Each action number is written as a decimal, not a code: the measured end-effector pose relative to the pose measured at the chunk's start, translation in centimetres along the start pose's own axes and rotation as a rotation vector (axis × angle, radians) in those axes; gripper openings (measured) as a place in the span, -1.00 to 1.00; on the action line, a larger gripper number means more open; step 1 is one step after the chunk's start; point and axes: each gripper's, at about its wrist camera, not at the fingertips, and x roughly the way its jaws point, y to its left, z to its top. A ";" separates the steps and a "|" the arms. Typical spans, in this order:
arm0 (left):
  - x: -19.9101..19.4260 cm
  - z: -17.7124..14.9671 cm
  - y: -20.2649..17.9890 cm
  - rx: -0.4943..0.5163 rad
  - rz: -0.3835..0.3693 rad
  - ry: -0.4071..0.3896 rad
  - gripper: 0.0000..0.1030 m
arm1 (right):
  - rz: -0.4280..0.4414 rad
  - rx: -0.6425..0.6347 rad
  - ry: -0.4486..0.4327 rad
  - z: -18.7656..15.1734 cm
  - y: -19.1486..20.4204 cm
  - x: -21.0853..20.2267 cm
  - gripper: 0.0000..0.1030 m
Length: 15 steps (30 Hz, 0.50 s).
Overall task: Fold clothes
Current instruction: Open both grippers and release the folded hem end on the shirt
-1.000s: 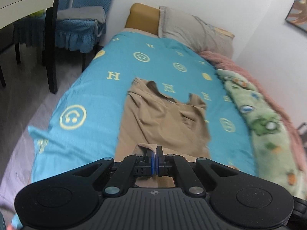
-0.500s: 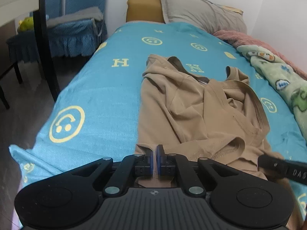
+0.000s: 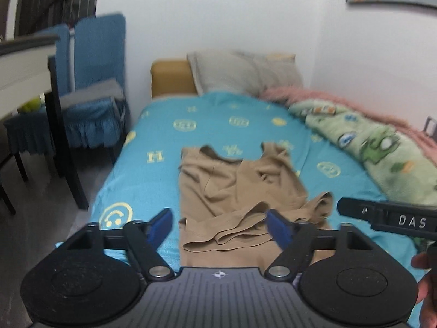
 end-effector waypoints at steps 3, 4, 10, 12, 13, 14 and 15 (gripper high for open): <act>-2.5 -0.8 -0.8 0.007 -0.011 -0.033 0.64 | 0.008 0.002 -0.033 -0.9 0.4 -2.6 0.62; -3.3 -1.1 -1.0 0.008 -0.015 -0.041 0.72 | 0.006 -0.007 -0.036 -1.2 0.5 -3.2 0.62; -5.4 -3.3 -0.7 -0.084 -0.048 -0.017 0.85 | -0.033 -0.064 -0.091 -1.9 1.4 -5.1 0.62; -5.2 -3.8 -0.5 -0.098 -0.048 0.015 0.85 | -0.050 -0.059 -0.100 -2.1 1.2 -5.1 0.62; -4.7 -4.1 -0.3 -0.121 -0.060 0.048 0.85 | -0.060 -0.055 -0.100 -2.1 1.1 -4.9 0.62; -4.2 -4.4 0.0 -0.146 -0.073 0.081 0.85 | -0.069 -0.047 -0.096 -2.1 0.9 -4.7 0.62; -3.7 -4.7 0.3 -0.170 -0.085 0.114 0.85 | -0.074 -0.038 -0.088 -2.1 0.8 -4.6 0.62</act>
